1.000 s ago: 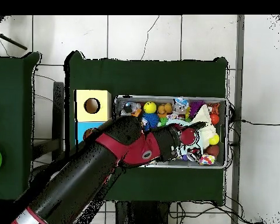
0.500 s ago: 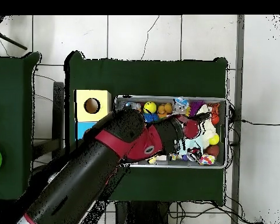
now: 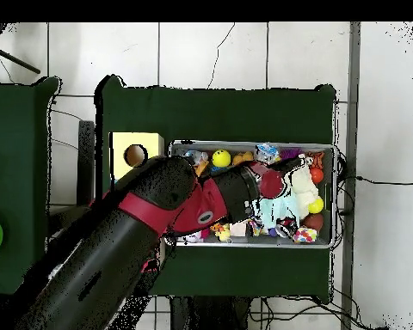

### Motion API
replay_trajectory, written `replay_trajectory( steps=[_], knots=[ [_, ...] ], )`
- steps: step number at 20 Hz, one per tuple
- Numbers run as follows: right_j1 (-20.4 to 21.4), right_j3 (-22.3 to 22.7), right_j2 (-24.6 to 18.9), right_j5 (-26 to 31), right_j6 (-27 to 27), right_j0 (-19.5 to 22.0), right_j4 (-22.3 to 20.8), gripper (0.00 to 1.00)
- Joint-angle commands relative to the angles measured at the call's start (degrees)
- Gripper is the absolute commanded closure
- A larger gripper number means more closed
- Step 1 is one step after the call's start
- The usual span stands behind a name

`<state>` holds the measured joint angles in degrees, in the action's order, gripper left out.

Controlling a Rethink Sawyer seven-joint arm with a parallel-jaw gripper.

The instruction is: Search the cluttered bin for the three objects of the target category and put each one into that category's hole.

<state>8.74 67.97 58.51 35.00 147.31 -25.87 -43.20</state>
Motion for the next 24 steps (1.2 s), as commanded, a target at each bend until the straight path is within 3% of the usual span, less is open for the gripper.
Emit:
replay_trajectory(
  steps=[1,2,3,12,24],
  knots=[
    [-4.58,1.65,-5.92,3.72,-1.51,-2.89,-0.94,1.00],
    [-3.85,2.25,-5.63,3.73,-2.38,-3.42,-1.20,1.00],
    [-12.02,4.55,-6.08,3.40,7.25,-5.65,-1.89,1.00],
    [-13.63,9.24,-3.41,8.36,3.92,-9.34,-2.21,1.00],
    [-21.26,8.31,-6.51,7.07,10.85,-9.87,0.85,1.00]
  ],
)
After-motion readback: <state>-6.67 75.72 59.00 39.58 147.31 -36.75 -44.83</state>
